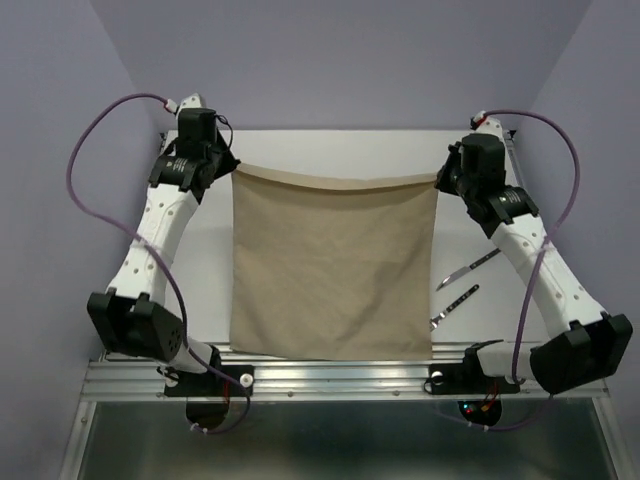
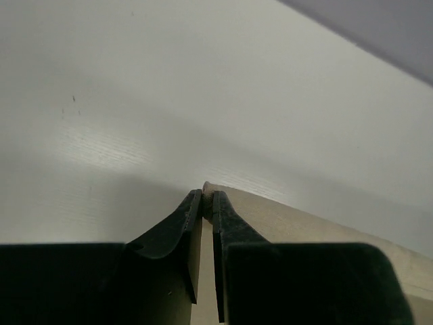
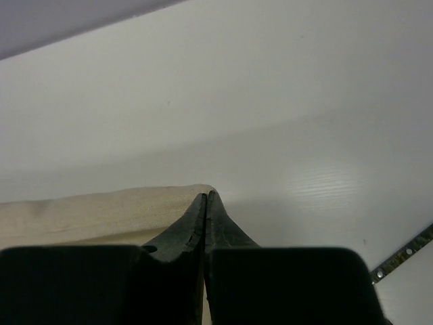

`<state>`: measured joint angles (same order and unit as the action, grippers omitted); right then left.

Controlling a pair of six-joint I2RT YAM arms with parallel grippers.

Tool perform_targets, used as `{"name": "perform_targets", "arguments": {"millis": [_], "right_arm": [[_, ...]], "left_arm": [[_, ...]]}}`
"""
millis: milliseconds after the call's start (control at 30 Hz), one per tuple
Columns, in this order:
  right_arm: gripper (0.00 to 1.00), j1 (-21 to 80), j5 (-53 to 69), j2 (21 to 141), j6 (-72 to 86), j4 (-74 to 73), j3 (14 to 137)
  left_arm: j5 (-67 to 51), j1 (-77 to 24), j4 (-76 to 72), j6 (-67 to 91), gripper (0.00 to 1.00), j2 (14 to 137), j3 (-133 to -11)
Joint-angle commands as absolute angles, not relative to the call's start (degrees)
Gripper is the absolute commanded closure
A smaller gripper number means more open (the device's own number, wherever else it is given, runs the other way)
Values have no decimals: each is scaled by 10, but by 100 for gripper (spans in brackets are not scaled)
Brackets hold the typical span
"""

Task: Fold the napkin into a case and place the utensils inside
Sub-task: Flatten out the crumpled napkin at the center of the board, then fold and flatten the napkin at the center of the board.

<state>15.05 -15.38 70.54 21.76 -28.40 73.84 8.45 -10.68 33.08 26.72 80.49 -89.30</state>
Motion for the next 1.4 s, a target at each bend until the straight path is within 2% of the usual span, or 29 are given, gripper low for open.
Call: {"name": "perform_targets", "arguments": {"millis": [0, 167, 400, 467, 600, 700, 800, 1100, 1367], "right_arm": [[99, 149, -179, 806, 187, -169, 762], [99, 137, -164, 936, 182, -113, 809], [99, 96, -89, 1117, 188, -98, 975], [99, 91, -76, 1167, 186, -100, 1038], [99, 84, -59, 1218, 192, -100, 1112], [99, 84, -45, 1230, 196, -101, 1133], [99, 84, -38, 1217, 201, -100, 1101], [99, 84, -18, 1070, 222, -93, 898], [99, 84, 10, 932, 241, -98, 707]], "left_arm": [[77, -90, 269, 243, 100, 879, -920], [48, -76, 276, 234, 100, 1030, -997], [17, -55, 265, 232, 100, 1164, -1120], [5, -47, 283, 235, 100, 1213, -1192], [-16, -43, 300, 235, 100, 1273, -1299], [-23, -41, 304, 235, 100, 1281, -1321], [-27, -41, 299, 232, 100, 1269, -1301], [-45, -47, 258, 236, 100, 1140, -1092], [-45, -56, 207, 249, 100, 978, -833]]}}
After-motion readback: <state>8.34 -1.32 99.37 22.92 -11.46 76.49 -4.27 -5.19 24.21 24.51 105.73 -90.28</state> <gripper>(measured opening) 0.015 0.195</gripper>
